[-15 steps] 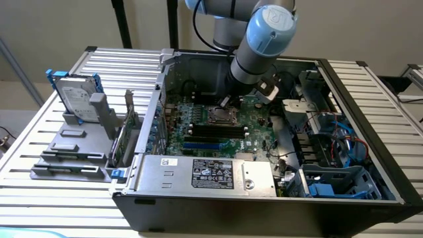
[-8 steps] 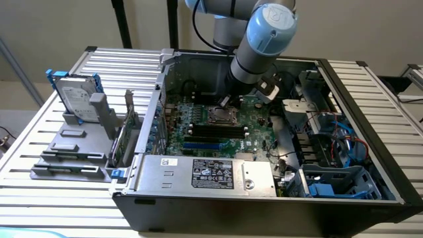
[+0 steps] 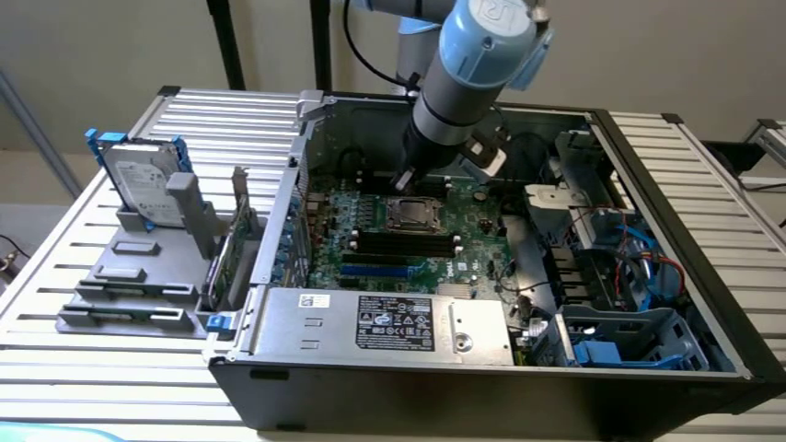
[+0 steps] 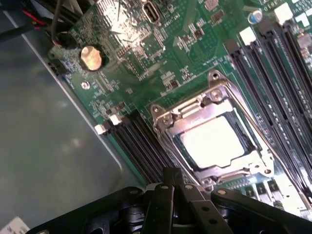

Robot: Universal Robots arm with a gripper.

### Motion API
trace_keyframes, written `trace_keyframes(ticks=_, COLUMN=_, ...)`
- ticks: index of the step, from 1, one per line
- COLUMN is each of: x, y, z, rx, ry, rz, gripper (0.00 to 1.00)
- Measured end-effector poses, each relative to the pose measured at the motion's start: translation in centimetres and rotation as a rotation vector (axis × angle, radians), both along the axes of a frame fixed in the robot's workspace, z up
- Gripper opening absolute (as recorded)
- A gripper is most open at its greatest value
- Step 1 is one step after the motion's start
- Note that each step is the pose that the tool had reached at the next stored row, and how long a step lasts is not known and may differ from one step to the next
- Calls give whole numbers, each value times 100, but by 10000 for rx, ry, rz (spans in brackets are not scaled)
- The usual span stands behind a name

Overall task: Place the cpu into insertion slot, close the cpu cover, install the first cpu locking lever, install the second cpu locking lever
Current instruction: 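Install the first cpu locking lever, then install the second cpu locking lever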

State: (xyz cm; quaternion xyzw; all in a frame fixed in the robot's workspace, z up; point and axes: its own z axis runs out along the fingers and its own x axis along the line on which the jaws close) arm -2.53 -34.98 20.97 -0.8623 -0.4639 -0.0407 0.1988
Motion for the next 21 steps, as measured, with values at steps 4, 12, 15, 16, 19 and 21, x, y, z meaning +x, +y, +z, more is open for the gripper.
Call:
trace_keyframes(ticks=4, x=-42, y=0, z=21, rx=1, ry=-1, rz=0, gripper=11)
trace_keyframes(ticks=12, x=-42, y=0, z=22, rx=1, ry=0, rz=0, gripper=11)
trace_keyframes(ticks=15, x=-42, y=0, z=22, rx=1, ry=0, rz=0, gripper=11)
trace_keyframes(ticks=16, x=-42, y=0, z=22, rx=2, ry=0, rz=0, gripper=11)
trace_keyframes(ticks=19, x=-43, y=-3, z=23, rx=-1, ry=9, rz=0, gripper=11)
trace_keyframes(ticks=21, x=-43, y=-21, z=31, rx=-1, ry=28, rz=0, gripper=11)
